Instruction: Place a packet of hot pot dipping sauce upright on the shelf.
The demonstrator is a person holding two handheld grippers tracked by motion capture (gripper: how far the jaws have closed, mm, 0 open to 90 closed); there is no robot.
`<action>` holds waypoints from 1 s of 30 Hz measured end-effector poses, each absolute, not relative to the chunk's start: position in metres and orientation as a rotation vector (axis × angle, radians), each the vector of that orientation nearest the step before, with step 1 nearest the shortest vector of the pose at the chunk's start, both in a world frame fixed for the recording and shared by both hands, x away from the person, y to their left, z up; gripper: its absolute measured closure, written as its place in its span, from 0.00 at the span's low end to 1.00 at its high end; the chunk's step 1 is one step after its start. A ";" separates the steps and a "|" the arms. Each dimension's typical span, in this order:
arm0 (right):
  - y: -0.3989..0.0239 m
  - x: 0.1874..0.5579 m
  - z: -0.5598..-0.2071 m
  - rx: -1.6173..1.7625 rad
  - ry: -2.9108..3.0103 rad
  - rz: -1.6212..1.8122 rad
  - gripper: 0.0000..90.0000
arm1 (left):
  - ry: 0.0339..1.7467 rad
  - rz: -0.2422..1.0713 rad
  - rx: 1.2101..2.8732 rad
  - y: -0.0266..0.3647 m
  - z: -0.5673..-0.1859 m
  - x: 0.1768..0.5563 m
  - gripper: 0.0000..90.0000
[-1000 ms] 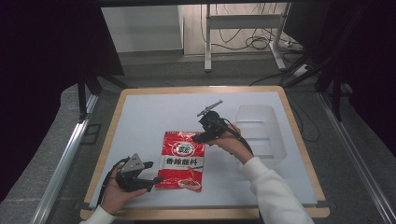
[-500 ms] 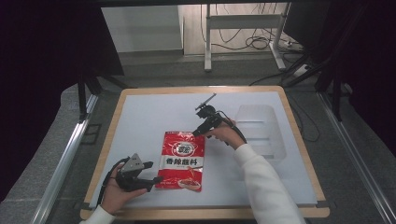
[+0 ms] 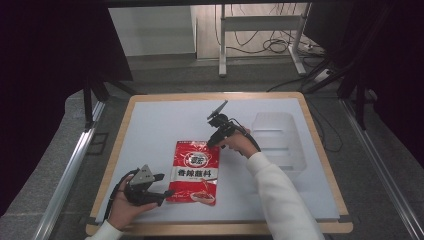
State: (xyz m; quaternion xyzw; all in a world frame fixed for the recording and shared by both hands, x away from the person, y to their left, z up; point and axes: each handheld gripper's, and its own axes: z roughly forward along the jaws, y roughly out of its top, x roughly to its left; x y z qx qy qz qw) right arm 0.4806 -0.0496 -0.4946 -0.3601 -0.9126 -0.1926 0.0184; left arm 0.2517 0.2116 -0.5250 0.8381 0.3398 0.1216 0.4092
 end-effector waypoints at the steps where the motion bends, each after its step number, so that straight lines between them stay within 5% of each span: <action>1: -0.050 0.481 -0.495 -1.118 -2.834 -0.598 0.53 | 0.856 0.306 2.111 0.212 -0.525 0.252 0.33; 14: -0.049 0.464 -0.490 -0.969 -2.950 -0.598 0.98 | 0.851 0.313 2.118 0.212 -0.524 0.252 0.33; 30: -0.055 0.432 -0.457 -0.824 -2.963 -0.790 0.99 | 0.859 0.320 2.098 0.213 -0.522 0.252 0.33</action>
